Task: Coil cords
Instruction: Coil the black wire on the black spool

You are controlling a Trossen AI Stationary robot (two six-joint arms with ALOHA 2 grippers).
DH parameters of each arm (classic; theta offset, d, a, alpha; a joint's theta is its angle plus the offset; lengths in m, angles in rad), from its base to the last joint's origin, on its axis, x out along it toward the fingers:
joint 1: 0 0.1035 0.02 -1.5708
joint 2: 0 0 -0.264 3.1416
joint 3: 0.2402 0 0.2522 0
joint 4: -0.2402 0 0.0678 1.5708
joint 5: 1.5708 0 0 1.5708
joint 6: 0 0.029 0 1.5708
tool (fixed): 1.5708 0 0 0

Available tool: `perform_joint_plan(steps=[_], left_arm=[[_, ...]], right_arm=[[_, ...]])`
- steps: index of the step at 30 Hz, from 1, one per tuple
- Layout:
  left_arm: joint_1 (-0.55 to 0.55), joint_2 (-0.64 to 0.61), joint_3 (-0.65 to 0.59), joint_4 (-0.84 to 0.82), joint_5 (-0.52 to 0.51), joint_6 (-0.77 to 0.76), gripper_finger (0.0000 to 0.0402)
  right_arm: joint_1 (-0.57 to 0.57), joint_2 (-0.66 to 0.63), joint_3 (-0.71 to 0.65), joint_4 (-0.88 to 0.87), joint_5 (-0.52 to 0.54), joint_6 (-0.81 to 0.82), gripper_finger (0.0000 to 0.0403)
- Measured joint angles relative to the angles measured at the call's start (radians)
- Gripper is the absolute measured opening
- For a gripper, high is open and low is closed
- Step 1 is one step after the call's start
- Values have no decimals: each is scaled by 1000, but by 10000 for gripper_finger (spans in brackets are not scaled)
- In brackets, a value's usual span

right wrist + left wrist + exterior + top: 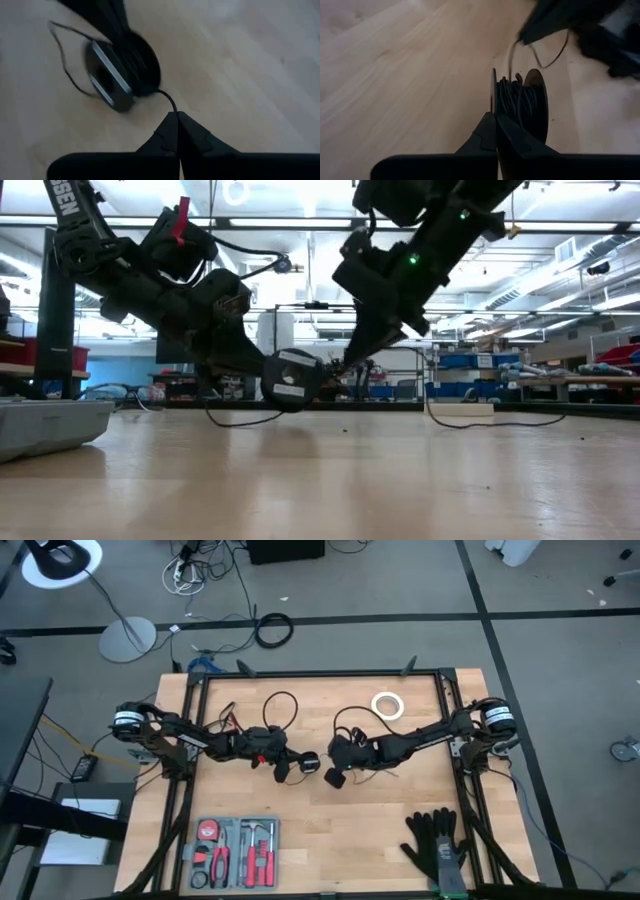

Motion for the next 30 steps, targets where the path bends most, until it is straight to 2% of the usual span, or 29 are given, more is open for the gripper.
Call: perform_joint_plan(steps=[10,16,23,30], left_arm=[[0,0,0,-24,-57,0,0],[0,0,0,-7,-64,-4,0],[0,0,9,6,-78,-29,0],[0,0,12,7,-108,-57,0]], right_arm=[[-16,0,0,337,-74,-147,0],[-39,37,1,451,-114,-156,0],[-45,170,79,445,-163,-135,0],[-16,243,208,206,-171,-132,0]])
